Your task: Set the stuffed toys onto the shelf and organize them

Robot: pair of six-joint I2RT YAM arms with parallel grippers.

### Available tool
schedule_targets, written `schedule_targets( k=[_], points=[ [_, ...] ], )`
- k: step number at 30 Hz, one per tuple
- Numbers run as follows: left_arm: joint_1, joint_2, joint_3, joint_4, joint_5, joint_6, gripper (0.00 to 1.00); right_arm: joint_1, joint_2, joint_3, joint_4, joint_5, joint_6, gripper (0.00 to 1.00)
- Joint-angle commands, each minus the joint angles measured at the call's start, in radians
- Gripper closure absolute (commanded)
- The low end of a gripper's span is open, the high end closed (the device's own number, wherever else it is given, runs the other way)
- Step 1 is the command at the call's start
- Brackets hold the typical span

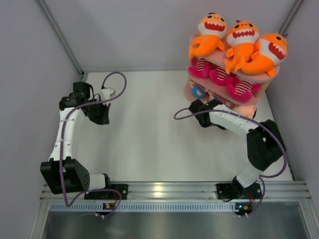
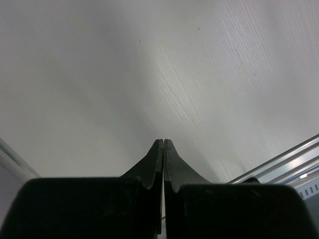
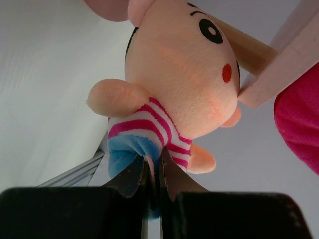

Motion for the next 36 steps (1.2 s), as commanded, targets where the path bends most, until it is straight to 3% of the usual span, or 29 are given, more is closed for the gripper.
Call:
schedule_targets(
  k=[1, 13, 30, 36],
  points=[
    [0.005, -0.008, 0.024, 0.010, 0.015, 0.018, 1.00, 0.008, 0.032, -0.007, 0.125, 0.132, -0.048, 1.00],
    [0.005, 0.000, 0.018, 0.011, 0.021, 0.017, 1.00, 0.005, 0.070, -0.084, 0.496, 0.117, -0.317, 1.00],
    [0.003, 0.001, 0.017, 0.011, 0.010, 0.015, 1.00, -0.067, 0.150, -0.044, 0.474, 0.132, -0.252, 1.00],
    [0.005, 0.003, 0.017, 0.011, 0.010, 0.015, 1.00, -0.099, 0.150, -0.067, 0.625, 0.149, -0.341, 1.00]
  ],
)
